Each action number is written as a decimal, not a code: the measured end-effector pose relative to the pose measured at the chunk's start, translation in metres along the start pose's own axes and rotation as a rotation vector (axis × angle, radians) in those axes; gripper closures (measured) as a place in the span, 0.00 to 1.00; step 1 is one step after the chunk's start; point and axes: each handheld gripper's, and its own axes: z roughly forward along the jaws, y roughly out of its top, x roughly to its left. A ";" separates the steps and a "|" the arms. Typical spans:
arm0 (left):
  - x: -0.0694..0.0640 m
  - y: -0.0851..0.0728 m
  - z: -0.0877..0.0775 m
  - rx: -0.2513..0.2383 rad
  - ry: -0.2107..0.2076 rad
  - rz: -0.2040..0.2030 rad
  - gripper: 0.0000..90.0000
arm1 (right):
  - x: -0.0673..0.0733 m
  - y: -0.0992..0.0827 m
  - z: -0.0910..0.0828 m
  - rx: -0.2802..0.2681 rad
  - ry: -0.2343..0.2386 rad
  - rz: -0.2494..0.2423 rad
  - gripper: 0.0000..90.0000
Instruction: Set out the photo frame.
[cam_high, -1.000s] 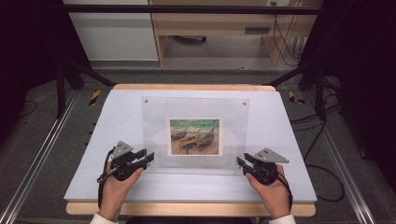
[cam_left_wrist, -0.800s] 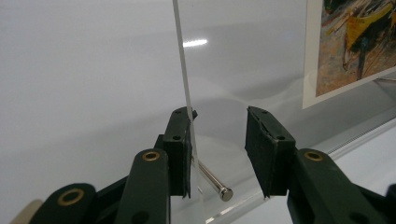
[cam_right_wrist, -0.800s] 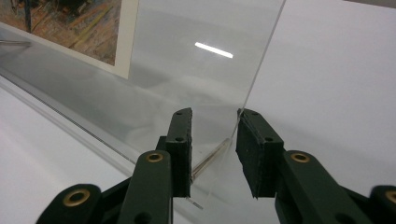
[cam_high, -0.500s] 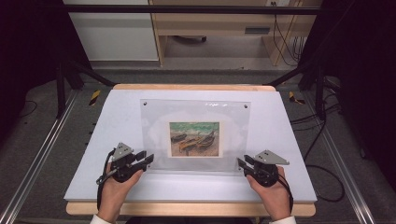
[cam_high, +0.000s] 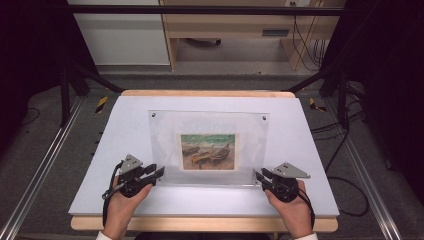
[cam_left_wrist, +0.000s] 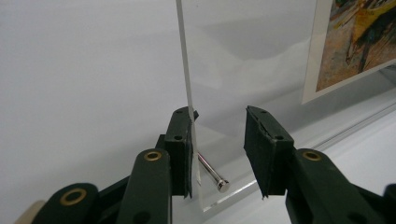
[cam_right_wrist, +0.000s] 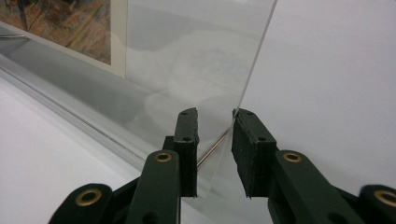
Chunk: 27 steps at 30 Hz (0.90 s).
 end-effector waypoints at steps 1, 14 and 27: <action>0.000 0.000 0.000 0.001 -0.001 0.000 0.69 | 0.000 0.000 0.000 0.001 0.000 0.000 0.79; -0.002 -0.002 -0.002 0.012 -0.001 0.006 0.69 | 0.002 -0.003 -0.002 0.013 0.001 0.005 0.80; -0.003 -0.005 -0.003 0.020 -0.001 0.011 0.69 | 0.003 -0.005 -0.003 0.014 0.006 0.000 0.79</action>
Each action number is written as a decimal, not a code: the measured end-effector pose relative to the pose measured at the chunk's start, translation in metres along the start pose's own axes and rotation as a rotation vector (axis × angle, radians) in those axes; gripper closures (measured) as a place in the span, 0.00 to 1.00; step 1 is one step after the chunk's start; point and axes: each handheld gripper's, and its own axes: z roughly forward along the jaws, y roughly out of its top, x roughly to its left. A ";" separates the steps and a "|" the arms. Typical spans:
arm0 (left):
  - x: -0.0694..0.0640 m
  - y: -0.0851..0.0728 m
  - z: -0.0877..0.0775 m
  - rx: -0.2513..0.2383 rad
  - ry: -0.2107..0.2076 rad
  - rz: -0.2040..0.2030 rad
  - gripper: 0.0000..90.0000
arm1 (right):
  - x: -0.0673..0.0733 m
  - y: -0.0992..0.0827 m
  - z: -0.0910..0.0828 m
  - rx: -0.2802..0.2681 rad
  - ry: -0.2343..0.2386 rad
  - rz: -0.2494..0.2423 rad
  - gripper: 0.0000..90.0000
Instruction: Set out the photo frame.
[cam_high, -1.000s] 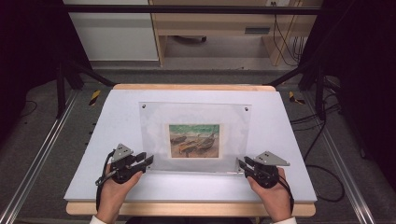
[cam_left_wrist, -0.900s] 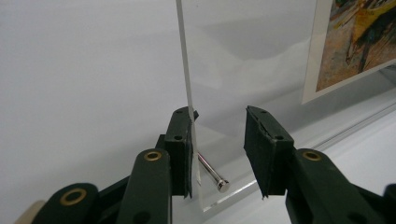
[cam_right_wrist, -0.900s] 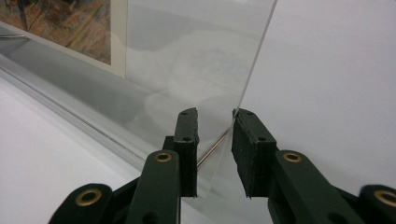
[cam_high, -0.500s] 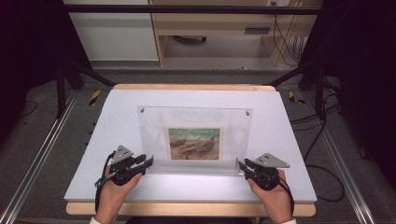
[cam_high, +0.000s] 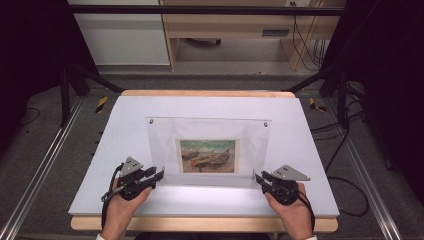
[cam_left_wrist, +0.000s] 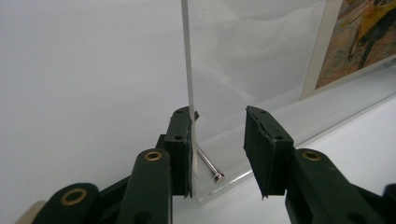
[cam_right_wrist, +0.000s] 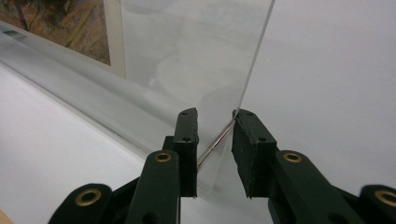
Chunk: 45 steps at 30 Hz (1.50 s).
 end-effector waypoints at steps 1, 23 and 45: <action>0.000 0.000 0.000 0.003 0.000 0.004 0.69 | 0.000 0.000 0.000 0.001 0.001 -0.001 0.79; -0.003 -0.003 -0.003 0.006 0.002 0.005 0.70 | 0.000 -0.001 0.000 0.001 -0.002 0.000 0.78; -0.006 -0.005 -0.004 0.024 0.011 0.024 0.70 | 0.002 -0.004 -0.001 0.015 -0.007 -0.010 0.78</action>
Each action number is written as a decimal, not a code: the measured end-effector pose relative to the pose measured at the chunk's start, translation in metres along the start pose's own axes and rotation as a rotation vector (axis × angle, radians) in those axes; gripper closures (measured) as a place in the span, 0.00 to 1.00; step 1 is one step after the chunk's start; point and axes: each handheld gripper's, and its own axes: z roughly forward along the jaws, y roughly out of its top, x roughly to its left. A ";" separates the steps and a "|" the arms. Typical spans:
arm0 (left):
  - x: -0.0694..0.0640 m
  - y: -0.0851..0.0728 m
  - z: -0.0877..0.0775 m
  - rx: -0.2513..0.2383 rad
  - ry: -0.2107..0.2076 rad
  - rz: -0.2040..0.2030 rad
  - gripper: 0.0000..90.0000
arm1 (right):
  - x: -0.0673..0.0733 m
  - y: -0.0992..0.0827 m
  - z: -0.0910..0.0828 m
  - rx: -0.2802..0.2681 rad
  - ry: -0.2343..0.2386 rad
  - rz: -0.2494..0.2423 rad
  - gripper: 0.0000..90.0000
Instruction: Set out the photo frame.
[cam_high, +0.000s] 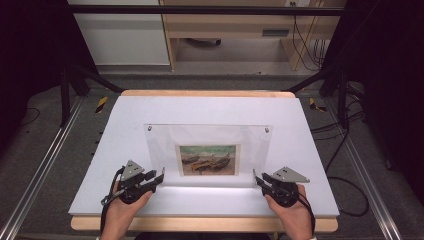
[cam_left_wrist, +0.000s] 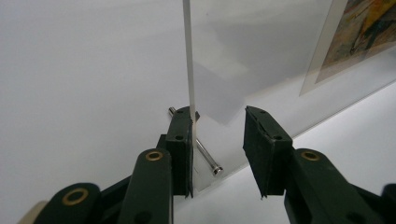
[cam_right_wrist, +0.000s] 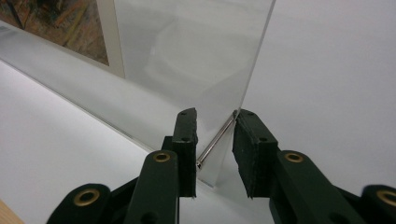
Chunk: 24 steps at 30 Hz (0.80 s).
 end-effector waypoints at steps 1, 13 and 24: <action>0.000 0.000 0.000 0.001 0.000 0.001 0.70 | 0.000 0.000 0.000 0.000 0.000 -0.001 0.78; -0.002 -0.001 0.000 0.012 0.007 0.012 0.69 | 0.001 -0.001 0.000 0.006 0.000 -0.006 0.78; -0.002 0.000 0.000 0.013 0.008 0.013 0.69 | 0.001 -0.001 -0.001 0.007 -0.001 -0.005 0.78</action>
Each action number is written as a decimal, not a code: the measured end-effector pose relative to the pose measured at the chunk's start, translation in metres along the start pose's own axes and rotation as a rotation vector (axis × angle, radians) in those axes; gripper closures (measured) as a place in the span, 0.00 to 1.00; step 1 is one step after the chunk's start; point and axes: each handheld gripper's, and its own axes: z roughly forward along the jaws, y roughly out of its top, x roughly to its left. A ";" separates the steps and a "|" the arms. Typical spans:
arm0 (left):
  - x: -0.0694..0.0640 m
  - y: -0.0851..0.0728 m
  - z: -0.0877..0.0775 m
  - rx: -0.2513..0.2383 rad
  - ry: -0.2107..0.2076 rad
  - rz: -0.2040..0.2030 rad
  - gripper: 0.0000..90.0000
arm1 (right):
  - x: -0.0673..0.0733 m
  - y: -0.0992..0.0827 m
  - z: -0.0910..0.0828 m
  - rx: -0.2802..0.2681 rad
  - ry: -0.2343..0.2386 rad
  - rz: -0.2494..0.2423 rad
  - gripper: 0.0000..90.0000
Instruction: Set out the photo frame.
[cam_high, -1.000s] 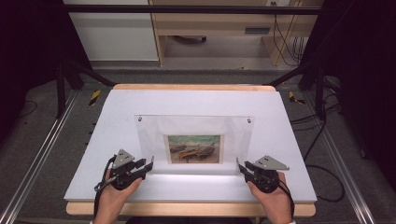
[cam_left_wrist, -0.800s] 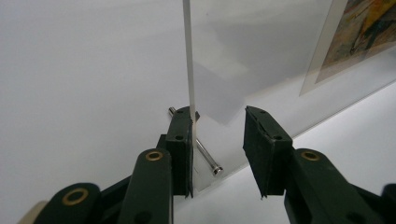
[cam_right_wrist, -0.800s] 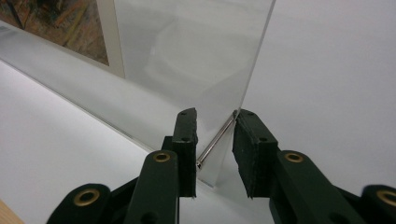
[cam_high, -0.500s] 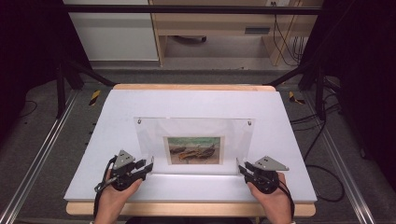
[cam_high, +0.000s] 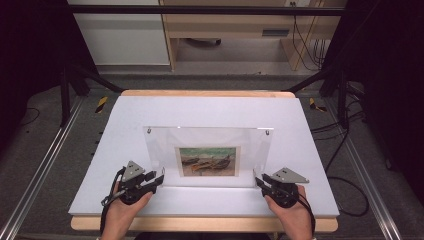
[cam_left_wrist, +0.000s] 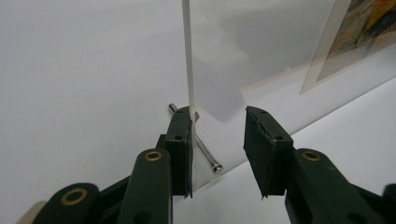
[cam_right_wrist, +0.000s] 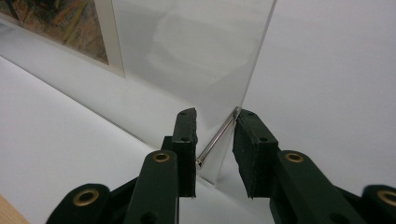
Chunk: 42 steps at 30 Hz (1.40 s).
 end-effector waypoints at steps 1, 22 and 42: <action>0.000 0.000 0.000 0.000 -0.001 0.000 0.69 | 0.000 0.000 0.000 0.000 0.000 0.000 0.78; 0.000 0.000 0.000 -0.001 -0.004 0.001 0.68 | 0.000 0.001 0.001 -0.013 0.011 0.011 0.73; -0.001 0.004 0.000 -0.083 0.030 -0.010 0.23 | 0.005 0.008 0.005 -0.060 -0.017 -0.016 0.23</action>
